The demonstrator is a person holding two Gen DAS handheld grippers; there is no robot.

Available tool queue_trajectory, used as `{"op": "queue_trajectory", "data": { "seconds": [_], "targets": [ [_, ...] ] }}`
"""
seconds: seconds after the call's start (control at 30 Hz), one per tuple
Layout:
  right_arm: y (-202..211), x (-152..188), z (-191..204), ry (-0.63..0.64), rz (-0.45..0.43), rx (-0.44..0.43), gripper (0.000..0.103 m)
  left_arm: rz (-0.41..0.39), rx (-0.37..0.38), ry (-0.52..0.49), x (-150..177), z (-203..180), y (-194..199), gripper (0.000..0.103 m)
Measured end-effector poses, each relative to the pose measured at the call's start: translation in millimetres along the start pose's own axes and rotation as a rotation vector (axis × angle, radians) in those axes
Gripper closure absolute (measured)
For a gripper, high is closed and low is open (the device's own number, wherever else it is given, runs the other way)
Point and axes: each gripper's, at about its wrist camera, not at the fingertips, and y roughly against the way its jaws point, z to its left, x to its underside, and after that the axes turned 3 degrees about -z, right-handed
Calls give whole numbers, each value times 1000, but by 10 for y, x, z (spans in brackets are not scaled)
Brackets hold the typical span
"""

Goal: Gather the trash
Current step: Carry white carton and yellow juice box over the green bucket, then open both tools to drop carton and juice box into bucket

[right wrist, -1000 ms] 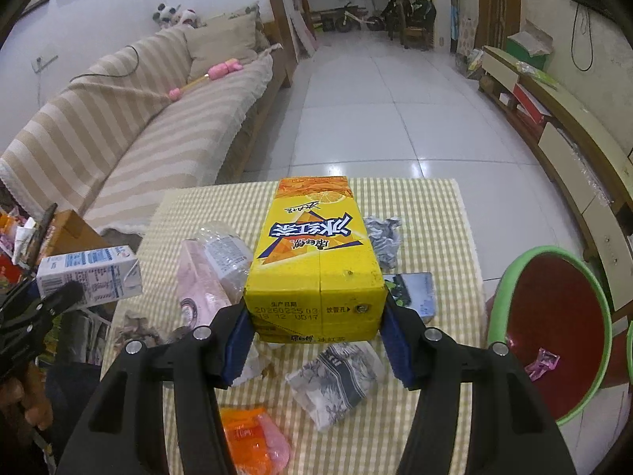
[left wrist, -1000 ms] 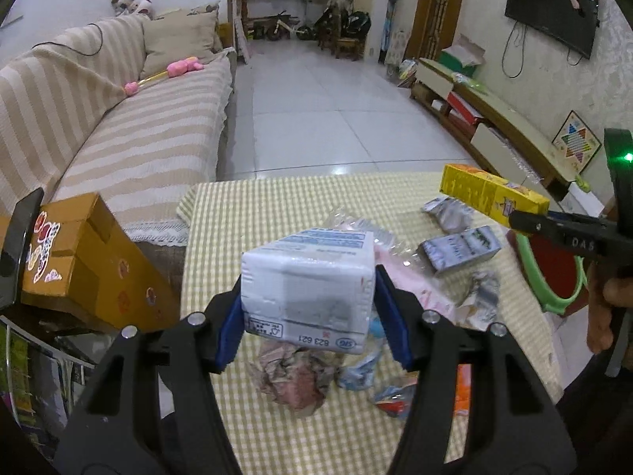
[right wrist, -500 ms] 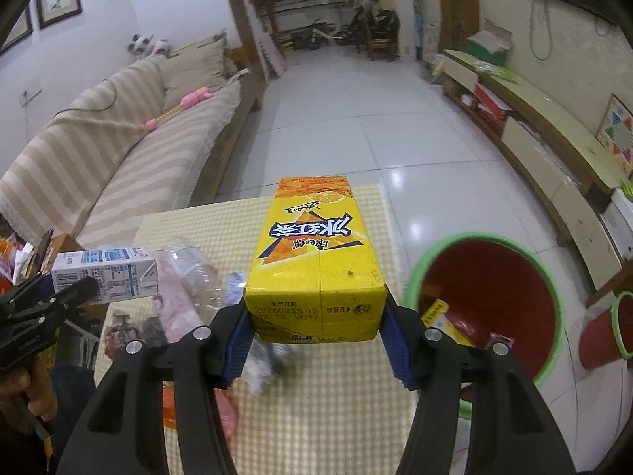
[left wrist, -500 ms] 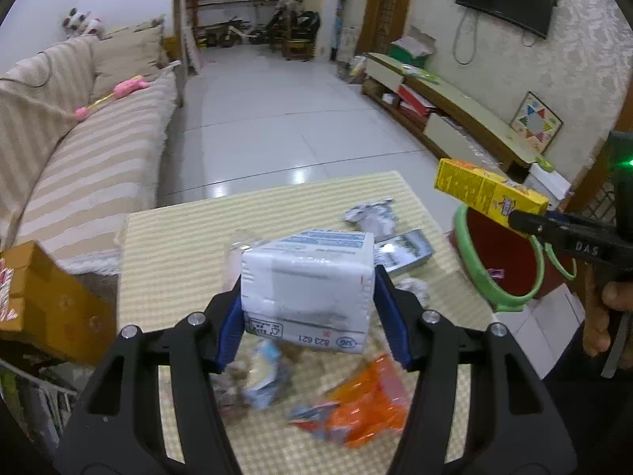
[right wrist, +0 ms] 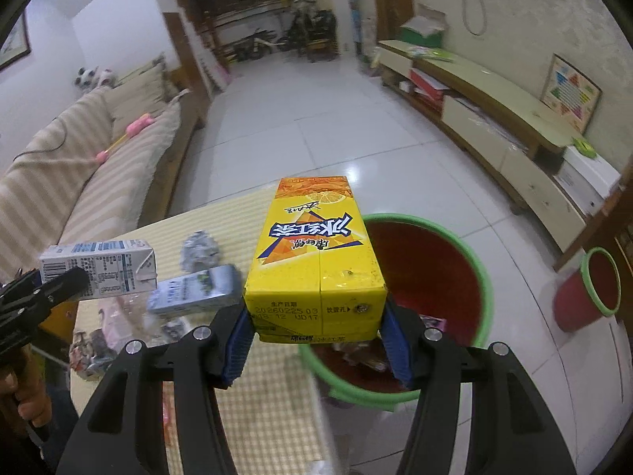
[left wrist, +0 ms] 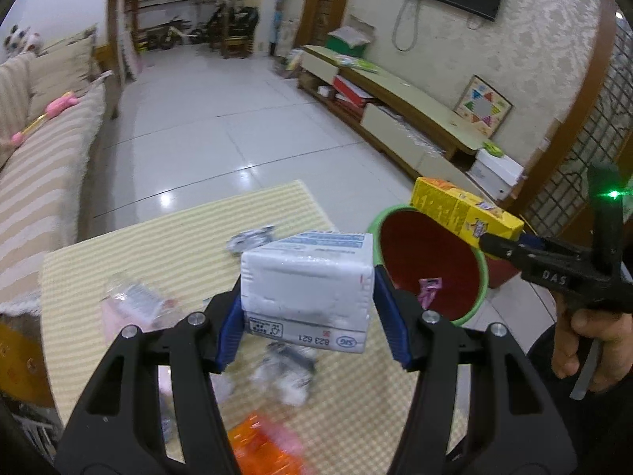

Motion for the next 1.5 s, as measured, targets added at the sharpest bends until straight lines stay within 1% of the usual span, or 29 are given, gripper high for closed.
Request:
{"op": "queue_trajectory", "data": {
  "seconds": [0.13,0.23,0.5,0.87,1.03,1.07,1.1,1.17,1.2,1.23,1.33,1.4,1.5],
  "targets": [
    [-3,34,-253,-44,10,24,48,16,43,-11,-100,-233,-191,46],
    [-7,81,-398,-70,19,39,48,29,68,-27,-163,-397,-317,48],
    [-77,141,-676,-127,41,65,48,66,126,-65,-242,-809,-671,50],
    [-150,144,-775,-159,53,78,48,92,175,-85,-394,-1178,-988,50],
    [-189,161,-812,-155,65,96,47,128,197,-93,-428,-1322,-1148,50],
    [-203,169,-819,-156,71,104,47,135,197,-96,-433,-1336,-1171,42],
    [-218,174,-818,-150,80,105,46,129,193,-95,-434,-1342,-1172,27],
    [-230,189,-792,-142,84,106,45,110,187,-85,-416,-1313,-1145,14],
    [-235,192,-777,-136,84,106,44,110,189,-79,-407,-1291,-1141,13],
    [-232,191,-753,-128,82,106,42,112,189,-73,-401,-1261,-1140,13],
    [-197,178,-699,-106,61,113,30,109,170,-44,-384,-1147,-1109,8],
    [-193,170,-686,-99,56,113,28,101,157,-23,-381,-1074,-1073,6],
    [-204,168,-695,-103,57,106,26,95,141,-6,-401,-990,-1016,6]
  ]
}}
